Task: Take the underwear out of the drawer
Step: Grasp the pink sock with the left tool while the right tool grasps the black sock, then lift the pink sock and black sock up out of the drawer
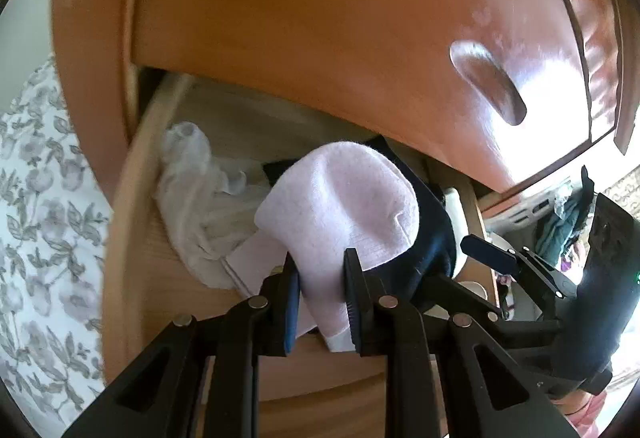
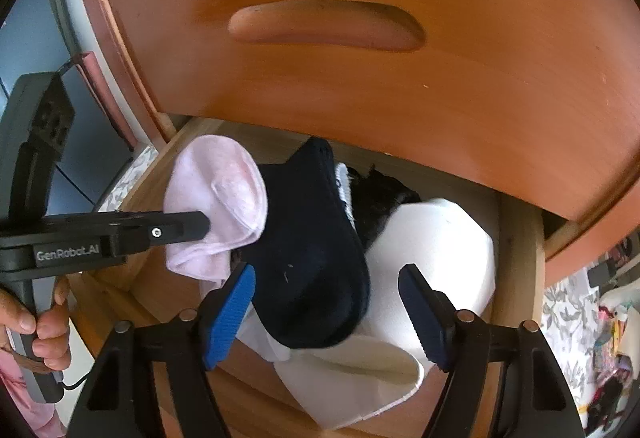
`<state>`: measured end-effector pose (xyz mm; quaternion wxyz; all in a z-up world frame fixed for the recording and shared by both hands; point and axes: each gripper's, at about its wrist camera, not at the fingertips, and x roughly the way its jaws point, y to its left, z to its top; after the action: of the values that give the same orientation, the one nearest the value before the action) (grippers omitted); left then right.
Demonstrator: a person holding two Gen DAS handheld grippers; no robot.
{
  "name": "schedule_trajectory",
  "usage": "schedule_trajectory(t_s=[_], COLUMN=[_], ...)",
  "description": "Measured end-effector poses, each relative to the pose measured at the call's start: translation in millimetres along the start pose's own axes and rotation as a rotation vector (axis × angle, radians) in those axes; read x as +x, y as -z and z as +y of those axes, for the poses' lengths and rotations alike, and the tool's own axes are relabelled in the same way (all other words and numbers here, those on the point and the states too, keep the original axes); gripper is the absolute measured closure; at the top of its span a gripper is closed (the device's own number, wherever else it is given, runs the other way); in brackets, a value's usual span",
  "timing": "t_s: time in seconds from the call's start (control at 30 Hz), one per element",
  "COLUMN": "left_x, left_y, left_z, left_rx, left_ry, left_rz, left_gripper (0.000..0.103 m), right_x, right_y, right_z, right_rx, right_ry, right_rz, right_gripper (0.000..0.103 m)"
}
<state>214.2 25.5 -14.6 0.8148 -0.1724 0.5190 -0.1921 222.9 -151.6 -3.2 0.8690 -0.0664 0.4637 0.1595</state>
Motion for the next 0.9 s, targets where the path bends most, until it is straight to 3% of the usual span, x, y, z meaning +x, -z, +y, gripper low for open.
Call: schedule_trajectory(t_s=[0.33,0.5,0.67,0.9], left_x=[-18,-26,-22,-17], left_y=[17,14,14,13], left_z=[24,31,25,29], left_rx=[-0.042,-0.049,-0.052,-0.060], left_ry=[0.007,0.014,0.020,0.027], left_rz=[-0.031,-0.043,-0.049,-0.051], left_gripper=[0.082,0.082,0.082,0.082], right_x=[12,12,5,8], right_y=[-1,-1,2,6], right_z=[9,18,23,36], right_rx=[-0.022,-0.030,-0.011,-0.008], right_ry=[0.007,-0.035,-0.078,-0.087], right_rz=[0.052,0.061,0.043,0.051], right_gripper=[0.027,0.035,0.063,0.084])
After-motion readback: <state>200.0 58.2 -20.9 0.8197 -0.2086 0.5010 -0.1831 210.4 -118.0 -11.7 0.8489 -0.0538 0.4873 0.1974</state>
